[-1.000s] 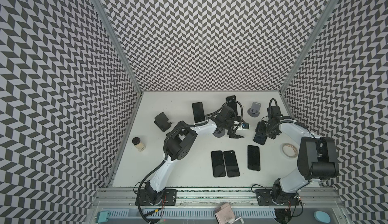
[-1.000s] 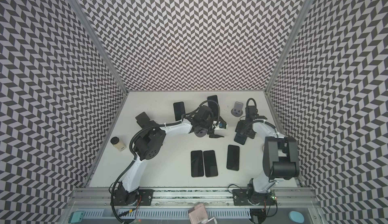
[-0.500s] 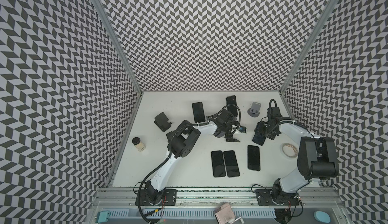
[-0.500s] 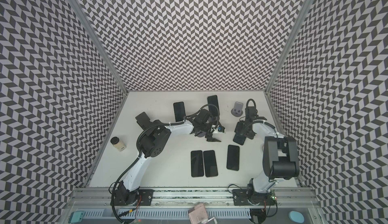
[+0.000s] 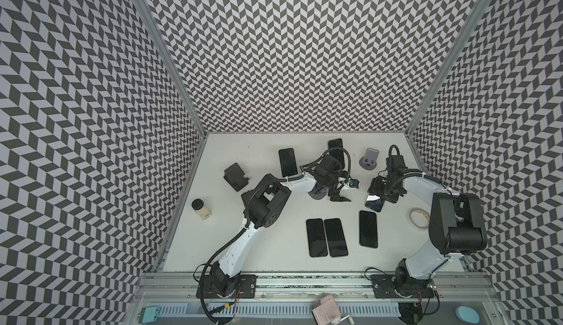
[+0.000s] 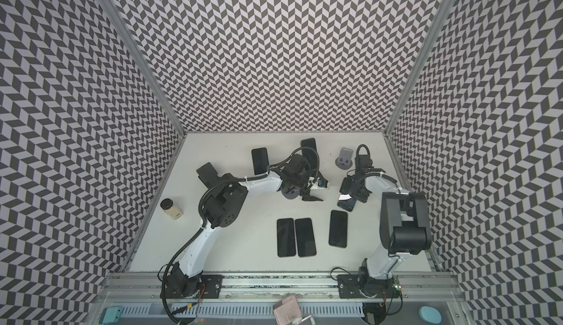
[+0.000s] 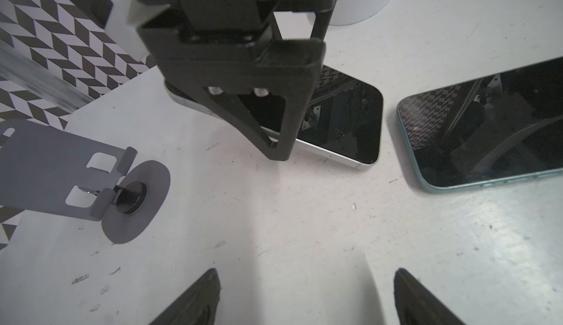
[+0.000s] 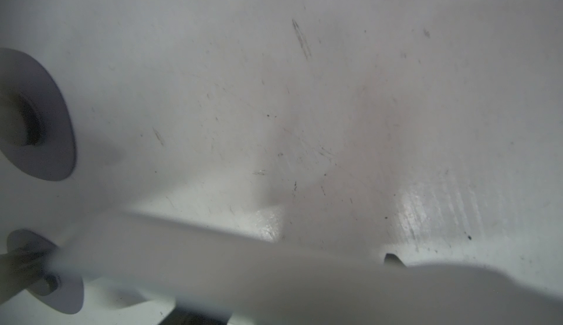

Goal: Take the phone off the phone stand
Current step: 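Carry the phone toward the robot and lower it flat onto the table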

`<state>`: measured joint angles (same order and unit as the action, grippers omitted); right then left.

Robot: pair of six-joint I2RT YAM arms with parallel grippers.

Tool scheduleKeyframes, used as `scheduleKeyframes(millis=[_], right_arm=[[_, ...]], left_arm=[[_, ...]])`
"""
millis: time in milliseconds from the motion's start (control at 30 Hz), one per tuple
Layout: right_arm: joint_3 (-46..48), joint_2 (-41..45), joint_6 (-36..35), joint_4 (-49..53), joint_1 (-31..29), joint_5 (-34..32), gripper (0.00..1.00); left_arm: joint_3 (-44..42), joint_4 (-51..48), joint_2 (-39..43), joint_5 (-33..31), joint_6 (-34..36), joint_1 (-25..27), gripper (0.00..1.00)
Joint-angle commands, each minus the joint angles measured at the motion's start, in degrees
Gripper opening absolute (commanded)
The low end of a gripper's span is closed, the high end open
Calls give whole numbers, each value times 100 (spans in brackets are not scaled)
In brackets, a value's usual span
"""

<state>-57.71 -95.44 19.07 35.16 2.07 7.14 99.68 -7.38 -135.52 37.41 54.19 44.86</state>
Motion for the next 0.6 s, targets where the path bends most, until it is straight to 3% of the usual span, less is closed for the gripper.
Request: scheduleKeyframes(millis=[0,400,567], right_arm=[[-168,-15,-63,-159,15,69,58],[-291,6,-56,-106,20,139,58],[-299,-104,-44,-55,14,177,59]], left_arm=[[189,-175,-156,195,130,-13,90],[198,-163,-19,102,91,26,89],[-362,120,641,-39,-83,141,88]])
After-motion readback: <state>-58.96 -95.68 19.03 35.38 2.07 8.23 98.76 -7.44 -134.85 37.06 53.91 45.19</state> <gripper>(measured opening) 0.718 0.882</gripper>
